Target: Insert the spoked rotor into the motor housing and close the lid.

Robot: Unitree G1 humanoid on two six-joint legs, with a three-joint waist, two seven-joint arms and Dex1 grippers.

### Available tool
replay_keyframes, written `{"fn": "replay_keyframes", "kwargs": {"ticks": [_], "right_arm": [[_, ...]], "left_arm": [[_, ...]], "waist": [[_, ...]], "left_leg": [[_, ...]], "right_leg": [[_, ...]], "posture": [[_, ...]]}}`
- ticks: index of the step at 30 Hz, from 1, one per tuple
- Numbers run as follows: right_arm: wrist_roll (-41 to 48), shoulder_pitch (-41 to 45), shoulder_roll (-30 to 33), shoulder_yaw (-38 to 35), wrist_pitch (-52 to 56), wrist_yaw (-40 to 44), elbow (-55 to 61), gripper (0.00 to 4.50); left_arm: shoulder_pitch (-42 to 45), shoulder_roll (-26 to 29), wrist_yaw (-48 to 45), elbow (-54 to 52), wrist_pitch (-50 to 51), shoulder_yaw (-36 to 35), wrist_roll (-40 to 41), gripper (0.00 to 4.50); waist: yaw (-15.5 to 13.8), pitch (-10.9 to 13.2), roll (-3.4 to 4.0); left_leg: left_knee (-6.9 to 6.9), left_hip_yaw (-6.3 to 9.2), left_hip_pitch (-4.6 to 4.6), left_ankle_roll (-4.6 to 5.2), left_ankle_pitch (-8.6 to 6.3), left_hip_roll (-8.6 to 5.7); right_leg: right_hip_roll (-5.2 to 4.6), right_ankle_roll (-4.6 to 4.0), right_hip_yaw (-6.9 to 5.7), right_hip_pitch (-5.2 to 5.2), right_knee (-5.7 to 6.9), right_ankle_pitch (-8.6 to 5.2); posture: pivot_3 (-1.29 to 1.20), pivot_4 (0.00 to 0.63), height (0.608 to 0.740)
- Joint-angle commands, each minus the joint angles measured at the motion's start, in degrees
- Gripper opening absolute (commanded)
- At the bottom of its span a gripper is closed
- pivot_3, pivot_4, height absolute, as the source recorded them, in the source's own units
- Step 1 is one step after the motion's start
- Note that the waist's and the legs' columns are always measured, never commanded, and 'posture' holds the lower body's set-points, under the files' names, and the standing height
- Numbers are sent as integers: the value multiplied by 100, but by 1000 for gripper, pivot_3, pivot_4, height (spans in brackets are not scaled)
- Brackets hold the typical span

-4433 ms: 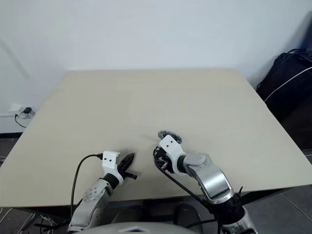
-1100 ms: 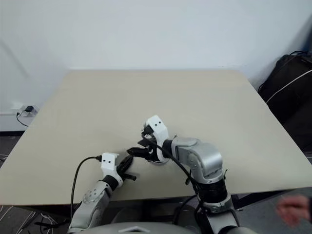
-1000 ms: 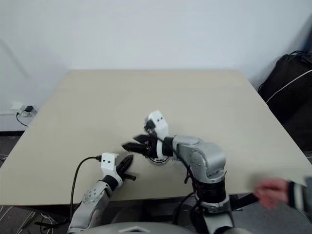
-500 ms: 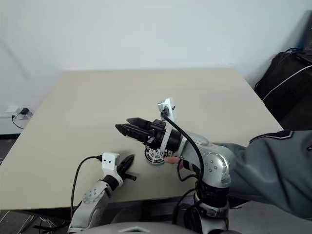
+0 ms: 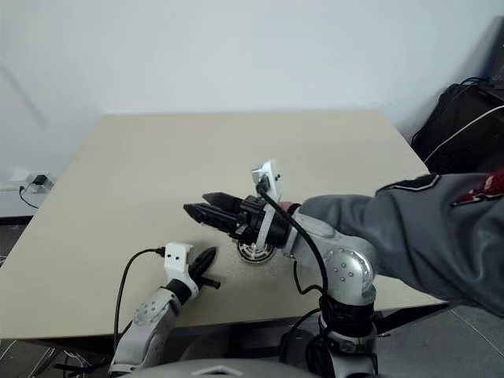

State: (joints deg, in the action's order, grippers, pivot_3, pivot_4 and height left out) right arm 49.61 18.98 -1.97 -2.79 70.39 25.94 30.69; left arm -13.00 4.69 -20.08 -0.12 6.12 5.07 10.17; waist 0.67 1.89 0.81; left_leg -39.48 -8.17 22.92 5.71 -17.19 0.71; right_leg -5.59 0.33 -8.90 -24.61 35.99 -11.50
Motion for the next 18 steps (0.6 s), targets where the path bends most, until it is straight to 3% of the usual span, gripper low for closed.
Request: {"fn": "replay_keyframes", "kwargs": {"ticks": [1, 6, 13, 18], "right_arm": [[-46, 162, 362, 290, -193, 39, 60, 3026], [-1325, 402, 1962, 1862, -843, 412, 59, 3026], [-3319, 996, 3678, 3947, -2458, 1427, -382, 3026], [-4511, 1310, 4211, 4782, -3490, 2092, -840, 3026]], "left_arm": [[48, -2, -17, -177, -28, 11, 35, 0], [17, -12, -8, -167, -34, 13, 34, 0], [24, -37, 12, -138, -38, 0, 39, 0], [15, -59, 32, -138, -53, -13, 44, 0]], "waist": [[-1, 0, 0], [-1, 0, 1], [-7, 2, -6], [-17, 5, -12]], "left_leg": [[0, 0, 0, 0, 0, 0], [-2, -4, -1, 1, 0, -1], [-2, -3, -3, 4, 0, 1], [-6, -3, -2, 7, -2, 1]], "right_leg": [[0, 0, 0, 0, 0, 0], [-3, 4, 1, 1, -3, -15], [-3, 0, -4, 1, -4, -19], [-4, 4, -5, 4, -5, -19]], "posture": [[0, 0, 740], [0, 0, 740], [0, 0, 740], [0, 0, 740]]}}
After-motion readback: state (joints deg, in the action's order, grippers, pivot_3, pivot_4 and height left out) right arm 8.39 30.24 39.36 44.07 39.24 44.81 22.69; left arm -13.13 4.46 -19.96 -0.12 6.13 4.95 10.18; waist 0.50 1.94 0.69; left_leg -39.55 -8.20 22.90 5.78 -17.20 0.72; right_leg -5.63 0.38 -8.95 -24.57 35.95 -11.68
